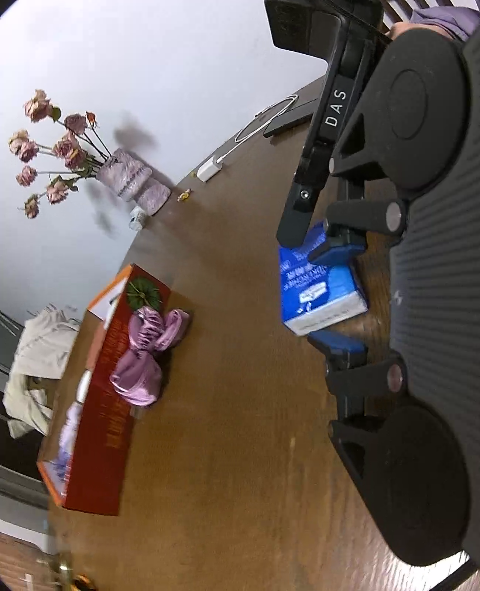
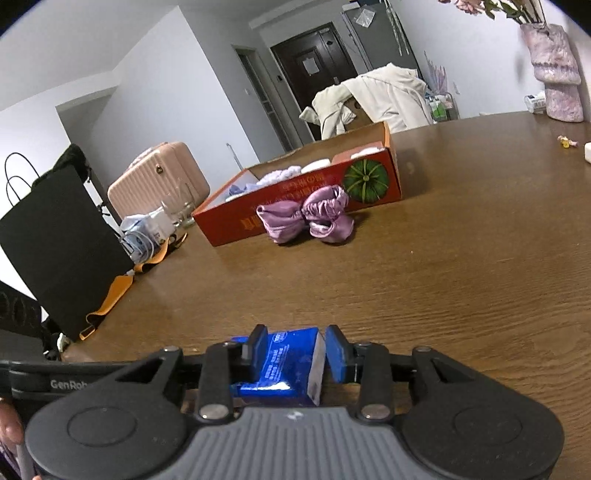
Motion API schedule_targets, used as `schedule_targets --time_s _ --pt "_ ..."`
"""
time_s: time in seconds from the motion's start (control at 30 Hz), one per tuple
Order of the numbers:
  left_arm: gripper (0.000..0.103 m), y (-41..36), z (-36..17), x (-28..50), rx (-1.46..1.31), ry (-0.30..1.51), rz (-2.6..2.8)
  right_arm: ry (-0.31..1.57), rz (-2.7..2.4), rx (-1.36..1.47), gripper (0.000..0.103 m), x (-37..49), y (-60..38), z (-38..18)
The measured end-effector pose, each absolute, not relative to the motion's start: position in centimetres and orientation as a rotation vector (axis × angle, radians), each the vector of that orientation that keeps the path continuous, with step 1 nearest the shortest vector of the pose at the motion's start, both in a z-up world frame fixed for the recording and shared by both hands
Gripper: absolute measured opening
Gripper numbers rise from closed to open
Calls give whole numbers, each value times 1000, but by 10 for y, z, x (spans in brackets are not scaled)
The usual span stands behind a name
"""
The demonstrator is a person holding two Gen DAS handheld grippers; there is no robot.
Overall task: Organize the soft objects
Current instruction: 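Carry the blue milk carton into the box and open both grippers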
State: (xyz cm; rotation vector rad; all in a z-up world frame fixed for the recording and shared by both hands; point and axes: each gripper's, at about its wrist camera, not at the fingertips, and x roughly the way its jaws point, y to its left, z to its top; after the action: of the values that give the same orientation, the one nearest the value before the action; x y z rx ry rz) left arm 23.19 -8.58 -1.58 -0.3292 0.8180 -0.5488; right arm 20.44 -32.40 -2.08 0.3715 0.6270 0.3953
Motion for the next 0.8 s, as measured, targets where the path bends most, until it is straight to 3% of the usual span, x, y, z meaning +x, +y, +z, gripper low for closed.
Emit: schedule_targets --time_s 0.13,0.2,0.37,0.6,0.8 --pt "33 -83 -20 237 -368 816 -567 675 394 397 34 215 -325 -33" --pt "32 -85 -19 240 -363 801 -569 684 407 425 29 218 -325 -33" --pt "32 -90 12 269 -348 712 -596 600 383 401 28 236 -327 2" --pt "32 -104 86 393 -307 574 -608 437 376 299 24 339 -334 81" --pt "32 -106 77 518 -402 678 -592 494 326 259 22 465 -331 99"
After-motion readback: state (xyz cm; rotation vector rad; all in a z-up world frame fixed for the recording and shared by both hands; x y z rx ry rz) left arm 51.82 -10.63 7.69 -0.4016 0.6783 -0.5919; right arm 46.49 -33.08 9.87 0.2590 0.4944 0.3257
